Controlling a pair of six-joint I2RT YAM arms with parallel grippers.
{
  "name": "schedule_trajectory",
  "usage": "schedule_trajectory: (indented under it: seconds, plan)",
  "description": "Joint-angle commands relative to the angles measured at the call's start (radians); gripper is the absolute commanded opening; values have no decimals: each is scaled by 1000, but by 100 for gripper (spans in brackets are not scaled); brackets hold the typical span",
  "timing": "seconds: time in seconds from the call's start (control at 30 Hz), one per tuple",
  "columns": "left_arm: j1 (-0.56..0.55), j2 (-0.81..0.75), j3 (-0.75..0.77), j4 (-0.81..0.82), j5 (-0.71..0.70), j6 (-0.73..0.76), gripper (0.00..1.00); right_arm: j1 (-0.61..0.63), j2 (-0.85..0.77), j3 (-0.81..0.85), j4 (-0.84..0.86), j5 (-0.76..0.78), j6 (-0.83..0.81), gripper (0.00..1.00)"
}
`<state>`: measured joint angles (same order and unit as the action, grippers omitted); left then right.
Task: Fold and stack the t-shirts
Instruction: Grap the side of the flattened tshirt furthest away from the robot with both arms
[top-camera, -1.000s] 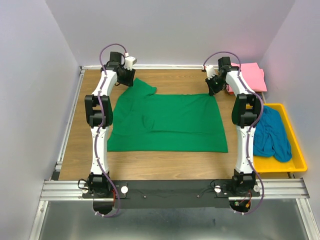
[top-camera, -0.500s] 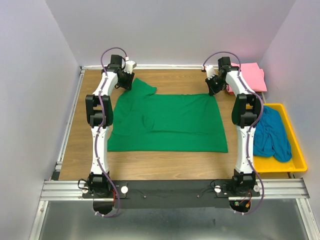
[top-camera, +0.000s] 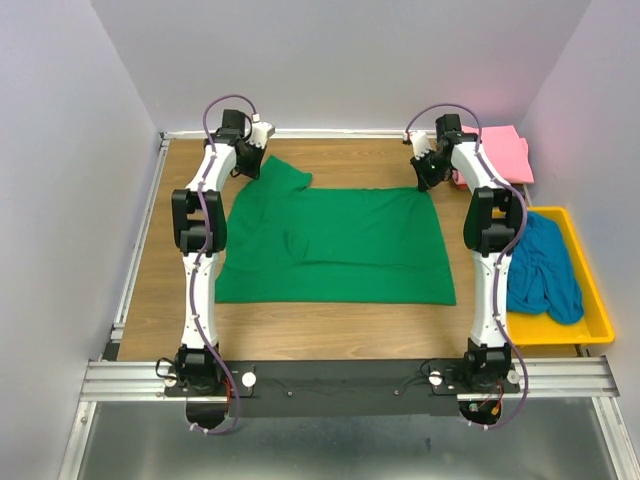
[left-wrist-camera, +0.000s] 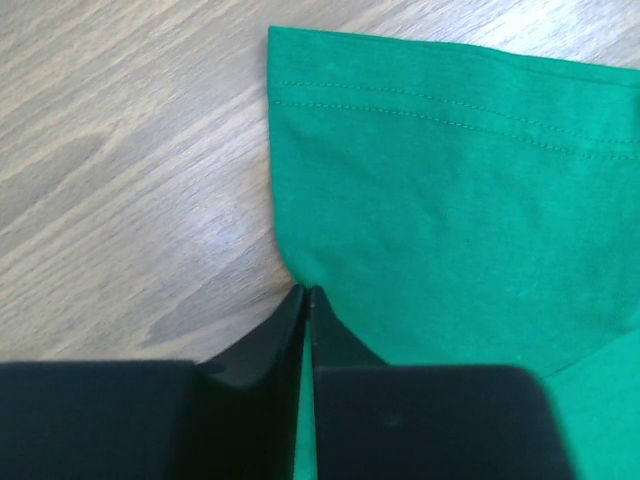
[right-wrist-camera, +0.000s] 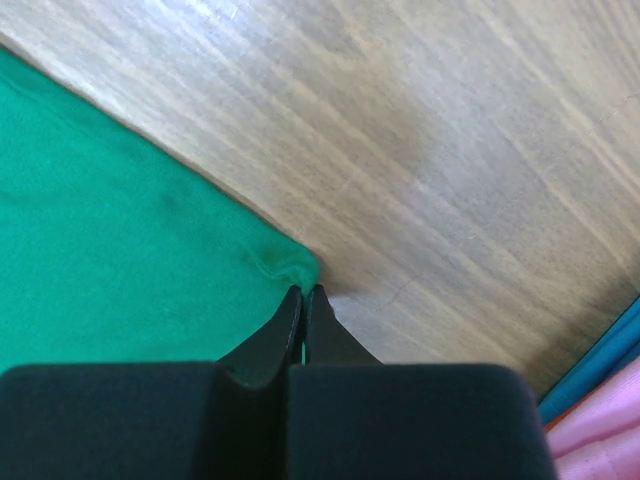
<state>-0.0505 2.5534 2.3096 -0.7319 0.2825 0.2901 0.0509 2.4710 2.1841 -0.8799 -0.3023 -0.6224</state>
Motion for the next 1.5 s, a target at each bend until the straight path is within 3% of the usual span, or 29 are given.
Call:
schedule_trajectory:
  seconds: [0.0,0.47,1.07,1.47]
  plan:
    - [-8,-15,2,-31,21,24,0,0,-15,-52,-44,11,-13,1]
    - [12,-274,-209,91,103,44,0,-19,-145,-106,-48,23,-33,1]
    - [28,-439,-308,81,144,96,0,-23,-291,-161,-71,26,-60,0]
    - [43,-666,-617,115,190,175,0,-23,-440,-345,-77,-1,-83,0]
